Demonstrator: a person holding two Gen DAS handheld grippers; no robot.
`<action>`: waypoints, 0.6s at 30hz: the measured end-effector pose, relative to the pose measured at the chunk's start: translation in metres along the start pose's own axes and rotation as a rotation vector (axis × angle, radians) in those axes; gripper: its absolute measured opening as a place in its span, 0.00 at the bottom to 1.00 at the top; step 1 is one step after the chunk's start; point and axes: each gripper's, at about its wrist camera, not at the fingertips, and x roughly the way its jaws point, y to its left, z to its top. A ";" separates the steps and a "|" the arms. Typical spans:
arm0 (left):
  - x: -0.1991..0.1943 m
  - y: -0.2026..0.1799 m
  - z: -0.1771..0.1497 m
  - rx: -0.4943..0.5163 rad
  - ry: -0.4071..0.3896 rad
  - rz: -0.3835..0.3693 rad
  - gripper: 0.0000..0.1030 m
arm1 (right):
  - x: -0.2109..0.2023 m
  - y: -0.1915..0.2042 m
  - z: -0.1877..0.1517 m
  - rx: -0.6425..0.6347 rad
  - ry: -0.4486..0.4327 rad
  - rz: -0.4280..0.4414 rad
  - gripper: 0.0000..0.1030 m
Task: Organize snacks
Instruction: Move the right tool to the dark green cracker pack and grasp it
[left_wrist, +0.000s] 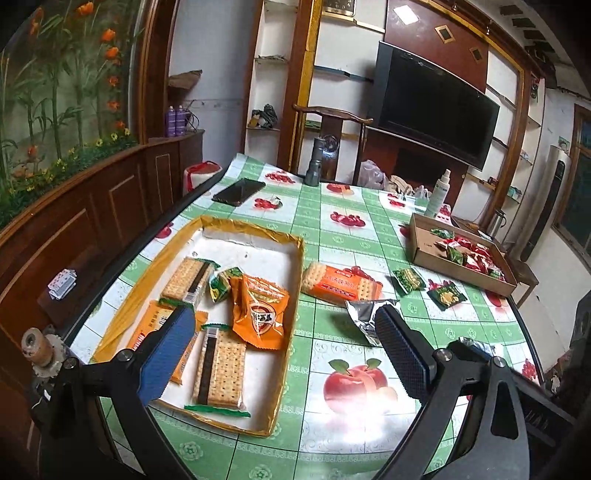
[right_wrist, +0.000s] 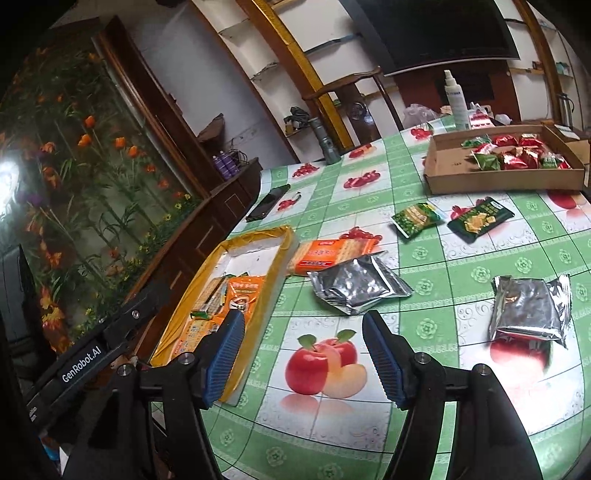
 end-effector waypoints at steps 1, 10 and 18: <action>0.000 0.001 0.000 -0.004 -0.001 -0.006 0.95 | -0.002 -0.004 0.002 0.003 -0.001 -0.001 0.67; 0.013 0.000 -0.003 -0.016 0.047 -0.105 0.95 | -0.064 -0.116 0.021 0.247 -0.101 -0.186 0.68; 0.016 -0.018 -0.007 0.002 0.073 -0.162 0.95 | -0.060 -0.159 0.008 0.320 -0.027 -0.226 0.68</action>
